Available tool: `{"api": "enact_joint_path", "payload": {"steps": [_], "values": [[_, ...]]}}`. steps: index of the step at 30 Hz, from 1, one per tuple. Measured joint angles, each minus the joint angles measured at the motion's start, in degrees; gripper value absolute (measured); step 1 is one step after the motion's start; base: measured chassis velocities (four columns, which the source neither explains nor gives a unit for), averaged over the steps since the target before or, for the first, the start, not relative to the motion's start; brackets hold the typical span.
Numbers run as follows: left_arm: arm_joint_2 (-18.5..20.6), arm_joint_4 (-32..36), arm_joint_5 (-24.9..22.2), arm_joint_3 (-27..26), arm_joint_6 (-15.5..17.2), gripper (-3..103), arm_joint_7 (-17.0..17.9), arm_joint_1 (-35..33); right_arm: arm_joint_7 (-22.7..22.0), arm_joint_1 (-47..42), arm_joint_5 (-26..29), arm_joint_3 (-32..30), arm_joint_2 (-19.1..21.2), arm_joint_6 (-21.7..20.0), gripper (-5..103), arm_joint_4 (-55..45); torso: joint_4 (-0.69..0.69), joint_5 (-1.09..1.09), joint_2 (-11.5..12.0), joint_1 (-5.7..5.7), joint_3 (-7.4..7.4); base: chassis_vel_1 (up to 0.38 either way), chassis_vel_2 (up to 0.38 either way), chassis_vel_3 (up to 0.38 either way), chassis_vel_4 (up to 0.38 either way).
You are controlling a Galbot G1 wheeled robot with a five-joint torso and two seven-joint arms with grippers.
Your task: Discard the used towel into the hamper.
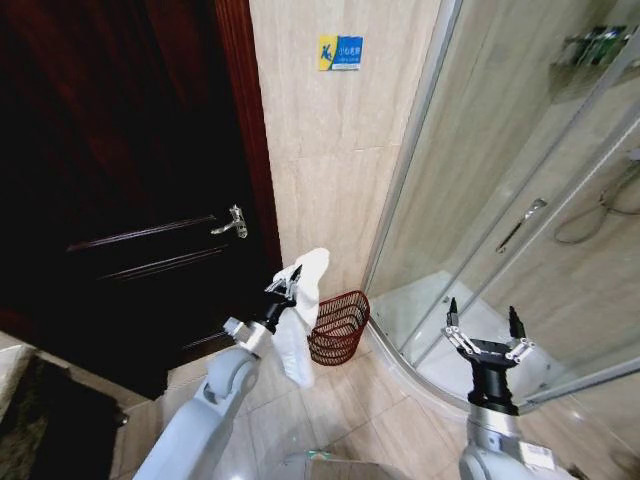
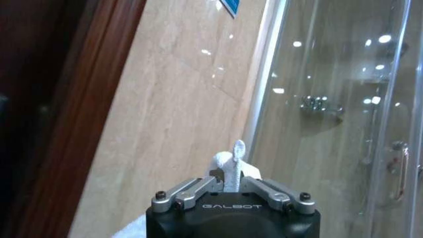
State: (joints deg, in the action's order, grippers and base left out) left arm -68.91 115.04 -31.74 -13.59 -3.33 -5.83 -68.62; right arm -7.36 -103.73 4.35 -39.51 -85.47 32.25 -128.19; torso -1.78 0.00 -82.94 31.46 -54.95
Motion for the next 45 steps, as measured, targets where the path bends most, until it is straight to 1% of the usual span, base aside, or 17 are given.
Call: {"api": "enact_joint_path", "payload": {"steps": [2,3,6,7,9,10,13,17,23,27,28,31,32,36,37,44,45], "values": [[0.30,-0.99,-1.37,1.42,0.63,2,0.17,2.87,0.12,-0.03,-0.59,0.04,-0.21,0.02,100,0.55,0.00,0.00,0.00,0.00,0.00,0.000,0.000,0.000,0.000],[0.30,-0.99,-1.37,1.42,0.63,2,0.17,2.87,0.12,-0.03,-0.59,0.04,-0.21,0.02,100,0.55,0.00,0.00,0.00,0.00,0.00,0.000,0.000,0.000,0.000],[0.58,-2.75,-3.22,4.24,1.94,2,1.09,8.00,0.74,-0.03,-1.03,0.30,-0.37,0.30,100,0.85,0.00,0.00,0.00,0.00,0.00,0.000,0.000,0.000,0.000],[0.58,-2.75,-3.22,4.24,1.94,2,1.09,8.00,0.74,-0.03,-1.03,0.30,-0.37,0.30,100,0.85,0.00,0.00,0.00,0.00,0.00,0.000,0.000,0.000,0.000],[0.36,-4.25,-3.87,6.61,2.42,2,1.48,11.28,1.29,-0.07,-1.28,0.39,-0.28,0.33,100,0.81,0.00,0.00,0.00,0.00,0.00,0.000,0.000,0.000,0.000],[0.36,-4.25,-3.87,6.61,2.42,2,1.48,11.28,1.29,-0.07,-1.28,0.39,-0.28,0.33,100,0.81,0.00,0.00,0.00,0.00,0.00,0.000,0.000,0.000,0.000],[0.11,-5.35,-4.43,8.68,2.97,2,1.86,14.33,1.53,-0.08,-1.31,0.51,-0.07,0.36,100,1.11,0.00,0.00,0.00,0.00,0.00,0.000,0.000,0.000,0.000],[-0.04,-7.52,-5.56,11.51,3.77,2,2.51,19.48,1.89,0.07,-1.37,0.62,-0.17,0.61,100,1.71,0.00,0.00,0.00,0.00,0.00,0.000,0.000,0.000,0.000],[-0.06,-10.36,-6.62,13.50,3.87,2,2.83,23.98,2.14,0.62,-1.72,0.66,-0.25,0.77,100,2.33,-0.01,0.00,0.00,0.00,0.00,0.000,0.000,0.000,0.000],[-1.26,-14.37,-7.02,14.95,3.85,2,3.12,28.58,2.26,0.81,-2.41,0.77,-0.91,0.93,100,2.77,0.00,0.00,0.00,0.00,0.00,0.000,0.000,0.000,0.000],[-1.26,-14.37,-7.02,14.95,3.85,2,3.12,28.58,2.26,0.81,-2.41,0.77,-0.91,0.93,100,2.77,0.00,0.00,0.00,0.00,0.00,0.000,0.000,0.000,0.000],[-2.64,-19.37,-7.05,15.97,3.49,2,3.31,33.61,2.52,0.65,-3.17,0.76,-1.54,1.47,100,3.13,0.01,-0.01,0.00,0.00,0.00,0.000,0.000,0.000,0.000],[-2.64,-19.37,-7.05,15.97,3.49,2,3.31,33.61,2.52,0.65,-3.17,0.76,-1.54,1.47,100,3.13,0.01,-0.01,0.00,0.00,0.00,0.000,0.000,0.000,0.000],[-3.76,-24.14,-7.46,16.90,2.69,2,3.31,38.73,2.59,0.58,-3.71,0.88,-2.04,1.70,100,3.45,0.00,0.00,0.00,0.00,0.00,0.000,0.000,0.000,0.000],[-3.76,-24.14,-7.46,16.90,2.69,2,3.31,38.73,2.59,0.58,-3.71,0.88,-2.04,1.70,100,3.45,0.00,0.00,0.00,0.00,0.00,0.000,0.000,0.000,0.000],[-4.99,-28.54,-8.78,17.76,1.92,2,3.08,45.59,2.67,0.58,-4.01,0.93,-2.09,1.75,100,3.76,0.00,0.00,0.00,0.00,0.00,0.000,0.000,0.000,0.000],[-4.99,-28.54,-8.78,17.76,1.92,2,3.08,45.59,2.67,0.58,-4.01,0.93,-2.09,1.75,100,3.76,0.00,0.00,0.00,0.00,0.00,0.000,0.000,0.000,0.000]]}}
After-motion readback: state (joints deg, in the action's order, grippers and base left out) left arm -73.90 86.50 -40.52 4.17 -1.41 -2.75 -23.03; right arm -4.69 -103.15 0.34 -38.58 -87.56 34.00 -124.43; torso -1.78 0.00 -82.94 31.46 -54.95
